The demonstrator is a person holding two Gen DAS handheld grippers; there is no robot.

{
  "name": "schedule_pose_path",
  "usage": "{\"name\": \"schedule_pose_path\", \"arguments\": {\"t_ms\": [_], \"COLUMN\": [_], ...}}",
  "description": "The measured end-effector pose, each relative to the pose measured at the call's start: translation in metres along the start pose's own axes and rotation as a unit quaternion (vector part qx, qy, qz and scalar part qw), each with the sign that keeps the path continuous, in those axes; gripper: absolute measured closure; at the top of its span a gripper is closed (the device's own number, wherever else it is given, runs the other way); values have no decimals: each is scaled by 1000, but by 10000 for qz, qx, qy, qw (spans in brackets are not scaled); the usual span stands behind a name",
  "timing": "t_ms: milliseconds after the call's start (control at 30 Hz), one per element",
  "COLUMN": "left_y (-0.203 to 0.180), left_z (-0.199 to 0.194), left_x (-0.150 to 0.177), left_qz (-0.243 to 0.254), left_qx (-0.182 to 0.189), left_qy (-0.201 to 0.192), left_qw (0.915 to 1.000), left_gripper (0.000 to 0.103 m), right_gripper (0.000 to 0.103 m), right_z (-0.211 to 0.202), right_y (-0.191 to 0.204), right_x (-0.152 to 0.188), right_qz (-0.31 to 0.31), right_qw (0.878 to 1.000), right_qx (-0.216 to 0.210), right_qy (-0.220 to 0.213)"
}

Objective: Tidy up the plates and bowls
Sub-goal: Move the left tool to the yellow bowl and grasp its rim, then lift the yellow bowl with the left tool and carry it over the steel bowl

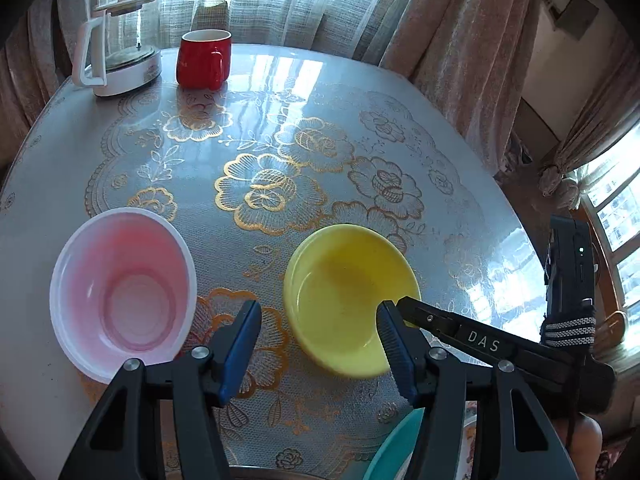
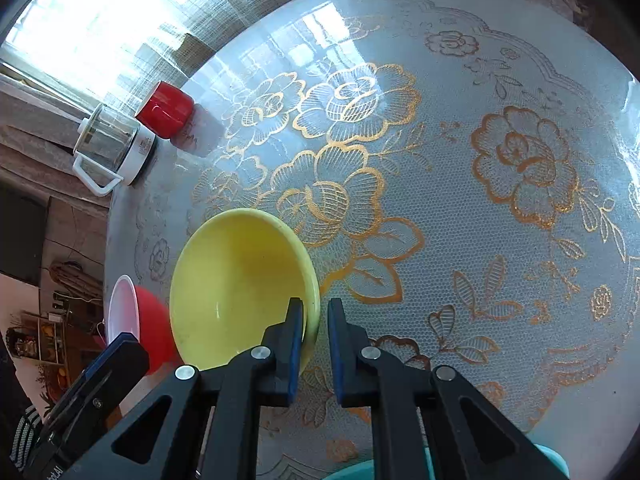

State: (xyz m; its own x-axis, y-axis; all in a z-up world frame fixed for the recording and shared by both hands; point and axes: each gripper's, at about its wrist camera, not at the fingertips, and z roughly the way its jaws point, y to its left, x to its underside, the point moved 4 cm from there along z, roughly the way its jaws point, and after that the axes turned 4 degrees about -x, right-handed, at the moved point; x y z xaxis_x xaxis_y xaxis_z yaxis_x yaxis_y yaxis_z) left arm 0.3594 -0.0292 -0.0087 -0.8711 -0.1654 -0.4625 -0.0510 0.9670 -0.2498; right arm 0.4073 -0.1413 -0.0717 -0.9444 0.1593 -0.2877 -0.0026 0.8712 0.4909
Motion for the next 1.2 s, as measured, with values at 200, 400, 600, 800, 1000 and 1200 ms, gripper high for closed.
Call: {"name": "schedule_pose_path", "arguments": {"t_ms": [200, 400, 600, 800, 1000, 1200], "left_y": [-19, -31, -30, -28, -30, -29], "left_z": [26, 35, 30, 19, -6, -29], "left_x": [10, 23, 30, 40, 53, 64], "left_qz": [271, 664, 804, 803, 948, 928], "left_qx": [-162, -426, -633, -717, -868, -868], "left_qy": [323, 375, 257, 66, -309, -546], "left_qw": [9990, 9962, 9944, 9942, 9912, 9904], "left_gripper": [58, 79, 86, 87, 87, 87], "right_gripper": [91, 91, 94, 94, 93, 93], "right_z": [-13, -12, -14, -17, -30, -47], "right_y": [-24, -33, -25, -17, -10, 1], "right_x": [2, 3, 8, 17, 30, 41], "right_qz": [74, 165, 98, 70, 1, -112], "right_qw": [9999, 9998, 9999, 9999, 9996, 9986], "right_qx": [81, -65, -63, -104, -169, -308], "right_qy": [-59, -35, -68, -105, -216, -417]}}
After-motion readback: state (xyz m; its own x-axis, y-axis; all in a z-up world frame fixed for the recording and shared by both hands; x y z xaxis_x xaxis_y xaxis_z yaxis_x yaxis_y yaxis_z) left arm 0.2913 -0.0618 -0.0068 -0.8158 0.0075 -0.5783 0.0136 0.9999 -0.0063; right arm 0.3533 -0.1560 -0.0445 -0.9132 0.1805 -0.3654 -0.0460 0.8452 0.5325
